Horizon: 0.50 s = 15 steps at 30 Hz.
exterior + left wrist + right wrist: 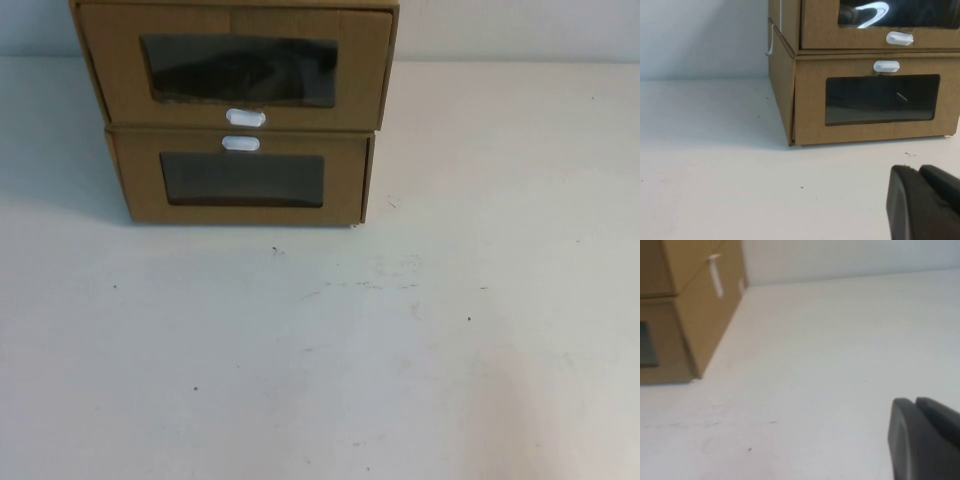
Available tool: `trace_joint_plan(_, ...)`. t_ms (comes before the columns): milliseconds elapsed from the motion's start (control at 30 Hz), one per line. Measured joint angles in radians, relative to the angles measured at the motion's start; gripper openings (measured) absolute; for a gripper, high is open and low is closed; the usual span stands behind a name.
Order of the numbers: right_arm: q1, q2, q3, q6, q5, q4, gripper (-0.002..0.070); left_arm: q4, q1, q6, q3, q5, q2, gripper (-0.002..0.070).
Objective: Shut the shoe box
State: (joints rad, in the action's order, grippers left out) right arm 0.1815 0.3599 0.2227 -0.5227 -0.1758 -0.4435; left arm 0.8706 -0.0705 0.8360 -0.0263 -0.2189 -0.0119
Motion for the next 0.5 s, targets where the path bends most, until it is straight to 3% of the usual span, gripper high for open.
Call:
trace_joint_plan(167, -0.128, -0.222, -0.131, -0.005, 0.012, 0.015, -0.0011, 0.0, 0.0, 0.0, 0.0, 0.0, 0.0, -0.0002)
trace_joint_plan(300, -0.147, -0.355, -0.17, -0.005, -0.042, 0.051, -0.0011, 0.0, 0.0, 0.0, 0.0, 0.0, 0.0, -0.0002)
trace_joint_plan(500, -0.148, -0.368, -0.18, -0.005, -0.085, 0.067, -0.0011, 0.0, 0.0, 0.0, 0.0, 0.0, 0.0, -0.0002)
